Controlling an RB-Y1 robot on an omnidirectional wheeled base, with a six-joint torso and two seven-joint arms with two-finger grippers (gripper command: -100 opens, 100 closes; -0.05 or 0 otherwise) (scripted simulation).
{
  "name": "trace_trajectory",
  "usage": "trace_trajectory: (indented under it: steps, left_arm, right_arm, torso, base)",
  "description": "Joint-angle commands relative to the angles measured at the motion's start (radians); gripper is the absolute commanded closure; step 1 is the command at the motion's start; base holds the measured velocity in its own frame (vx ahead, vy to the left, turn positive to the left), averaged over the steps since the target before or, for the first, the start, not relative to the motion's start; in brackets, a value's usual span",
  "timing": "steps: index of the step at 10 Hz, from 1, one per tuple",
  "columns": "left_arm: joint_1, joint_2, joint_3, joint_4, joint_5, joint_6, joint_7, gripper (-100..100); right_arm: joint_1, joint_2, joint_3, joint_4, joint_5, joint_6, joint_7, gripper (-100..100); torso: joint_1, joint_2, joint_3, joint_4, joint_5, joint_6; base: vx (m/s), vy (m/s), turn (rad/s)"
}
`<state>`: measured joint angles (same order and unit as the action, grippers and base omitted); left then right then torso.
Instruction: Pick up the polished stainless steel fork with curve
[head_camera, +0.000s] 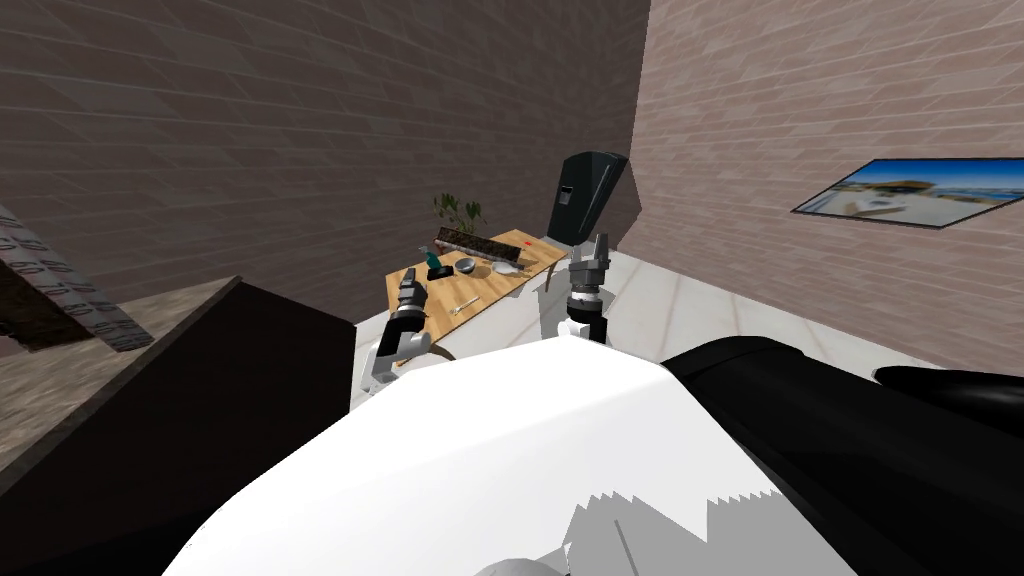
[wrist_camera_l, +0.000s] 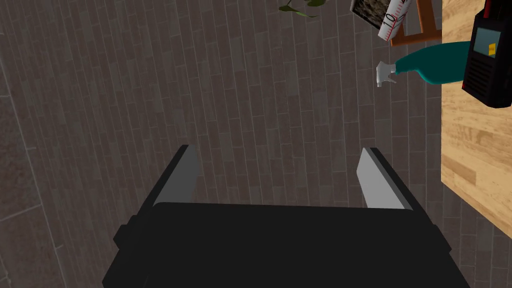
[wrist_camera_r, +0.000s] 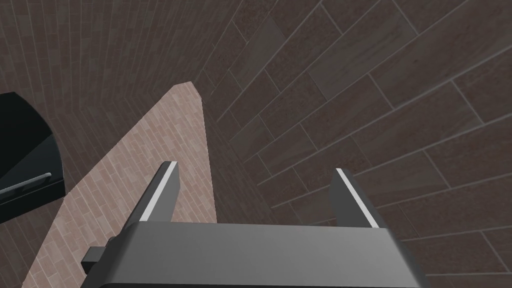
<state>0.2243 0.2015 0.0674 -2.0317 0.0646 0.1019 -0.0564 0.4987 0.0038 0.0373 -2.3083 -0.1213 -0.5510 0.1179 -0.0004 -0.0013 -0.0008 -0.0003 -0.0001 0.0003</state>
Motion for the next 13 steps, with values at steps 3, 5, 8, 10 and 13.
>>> trace_trajectory:
  steps: [3,5,8,10,13]
  left_arm:
    - [-0.039,0.020,0.024,0.049,0.016,0.111,0.012,-100]
    - [-0.072,0.032,0.041,0.082,0.025,0.167,0.019,-100]
    - [-0.105,0.043,0.058,0.117,0.035,0.240,0.027,-100]
    - [-0.137,0.054,0.075,0.154,0.044,0.302,0.035,-100]
    - [-0.169,0.064,0.092,0.192,0.053,0.367,0.043,-100]
  right_arm:
    - [0.000,0.000,0.000,0.000,0.000,0.000,0.000,0]
    - [0.000,0.000,0.000,0.000,0.000,0.000,0.000,0]
    - [0.000,0.000,0.000,0.000,0.000,0.000,0.000,0]
    - [0.000,0.000,0.000,0.000,0.000,0.000,0.000,0]
    - [0.000,0.000,0.000,0.000,0.000,0.000,0.000,0]
  torso:
    - [0.000,0.000,0.000,0.000,0.000,0.000]
    - [0.000,0.000,0.000,0.000,0.000,0.000]
    - [0.000,0.000,0.000,0.000,0.000,0.000]
    - [0.000,0.000,0.000,0.000,0.000,0.000]
    - [0.000,0.000,0.000,0.000,0.000,-0.001]
  base:
    - [0.014,-0.004,-0.102]
    - [0.014,-0.006,-0.103]
    - [0.008,-0.002,-0.086]
    - [0.017,-0.003,-0.120]
    - [0.015,-0.001,-0.067]
